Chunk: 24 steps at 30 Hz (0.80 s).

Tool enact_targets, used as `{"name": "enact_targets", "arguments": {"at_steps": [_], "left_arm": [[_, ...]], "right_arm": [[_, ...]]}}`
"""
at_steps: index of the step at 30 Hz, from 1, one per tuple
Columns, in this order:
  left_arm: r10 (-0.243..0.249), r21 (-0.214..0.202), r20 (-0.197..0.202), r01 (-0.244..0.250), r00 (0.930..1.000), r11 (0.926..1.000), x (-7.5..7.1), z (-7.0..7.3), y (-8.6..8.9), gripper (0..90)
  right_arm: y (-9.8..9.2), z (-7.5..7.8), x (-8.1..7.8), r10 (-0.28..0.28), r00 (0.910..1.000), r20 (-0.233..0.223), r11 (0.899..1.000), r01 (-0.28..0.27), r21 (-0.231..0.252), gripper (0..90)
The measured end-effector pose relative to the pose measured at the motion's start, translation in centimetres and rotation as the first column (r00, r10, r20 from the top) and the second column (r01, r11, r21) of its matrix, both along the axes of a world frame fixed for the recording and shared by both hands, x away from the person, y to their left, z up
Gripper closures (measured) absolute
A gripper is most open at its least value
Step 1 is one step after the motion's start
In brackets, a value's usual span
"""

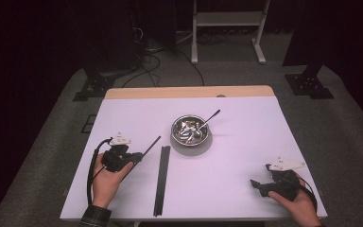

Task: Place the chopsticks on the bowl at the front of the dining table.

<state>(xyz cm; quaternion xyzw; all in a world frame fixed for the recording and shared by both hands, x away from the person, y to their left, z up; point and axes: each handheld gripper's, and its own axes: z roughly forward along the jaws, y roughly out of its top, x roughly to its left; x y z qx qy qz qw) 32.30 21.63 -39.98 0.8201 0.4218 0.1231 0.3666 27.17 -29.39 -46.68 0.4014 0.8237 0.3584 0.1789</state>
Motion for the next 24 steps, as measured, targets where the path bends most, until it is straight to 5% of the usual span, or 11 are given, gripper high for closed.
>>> {"name": "enact_targets", "arguments": {"at_steps": [24], "left_arm": [[-0.032, -0.02, 0.001, 0.032, 0.9995, 0.9993, 2.1, 2.2, -2.9, 86.7]], "right_arm": [[0.0, 0.0, 0.0, 0.0, 1.0, 0.0, 1.0, 0.0, 0.0, 11.9]]}}
